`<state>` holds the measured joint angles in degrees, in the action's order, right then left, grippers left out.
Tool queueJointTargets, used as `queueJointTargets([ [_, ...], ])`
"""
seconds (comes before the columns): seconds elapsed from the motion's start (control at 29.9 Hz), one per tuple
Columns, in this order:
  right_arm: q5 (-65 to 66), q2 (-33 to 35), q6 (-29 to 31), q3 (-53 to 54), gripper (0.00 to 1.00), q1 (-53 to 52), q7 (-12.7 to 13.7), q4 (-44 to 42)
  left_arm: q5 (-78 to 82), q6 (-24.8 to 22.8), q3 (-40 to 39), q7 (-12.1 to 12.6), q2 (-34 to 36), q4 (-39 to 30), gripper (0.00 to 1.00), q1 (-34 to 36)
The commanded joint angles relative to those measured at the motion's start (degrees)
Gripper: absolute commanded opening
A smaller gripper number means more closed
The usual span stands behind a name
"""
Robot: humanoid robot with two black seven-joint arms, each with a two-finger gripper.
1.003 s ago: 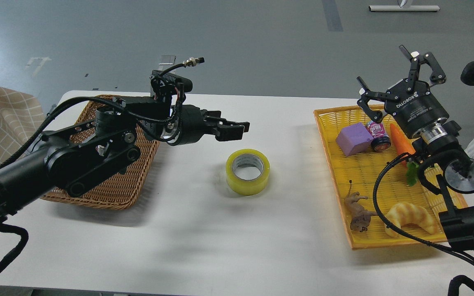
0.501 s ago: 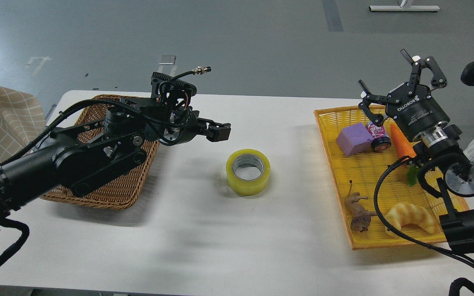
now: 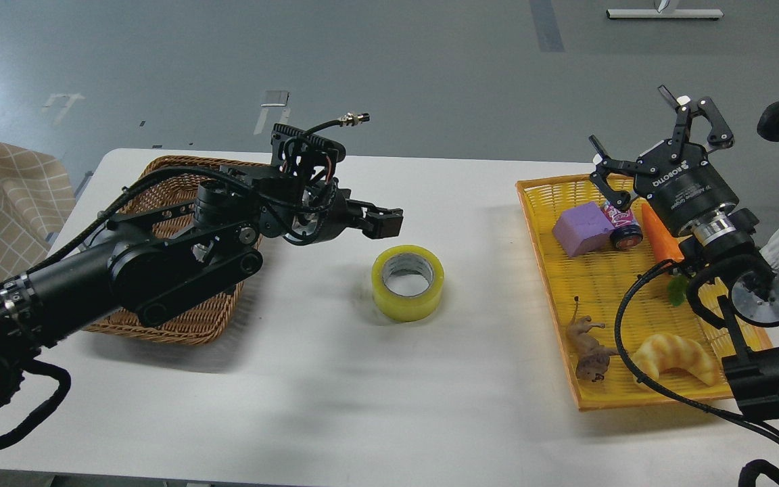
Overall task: Place and transfer tape with both arms
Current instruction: 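Reach the left gripper toward the tape roll on the table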
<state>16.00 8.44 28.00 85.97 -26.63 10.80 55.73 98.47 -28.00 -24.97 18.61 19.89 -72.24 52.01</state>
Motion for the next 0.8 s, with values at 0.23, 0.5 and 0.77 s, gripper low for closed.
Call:
queueJointTargets([
  [0.23,0.0,-0.1,0.0,0.0,1.00,0.0,0.0,-0.2,0.1,0.0,1.5,2.2,-2.6,1.0,0.98,-0.7],
  [0.5,0.1,-0.1,0.0,0.0,1.00,0.1,0.0,-0.3,0.1,0.0,3.7,2.2,-3.2,1.0,0.98,-1.1],
  [0.77,0.1,-0.1,0.0,0.0,1.00,0.1,0.0,-0.3,0.1,0.0,5.0,2.2,-4.9,2.2,0.98,-1.1],
])
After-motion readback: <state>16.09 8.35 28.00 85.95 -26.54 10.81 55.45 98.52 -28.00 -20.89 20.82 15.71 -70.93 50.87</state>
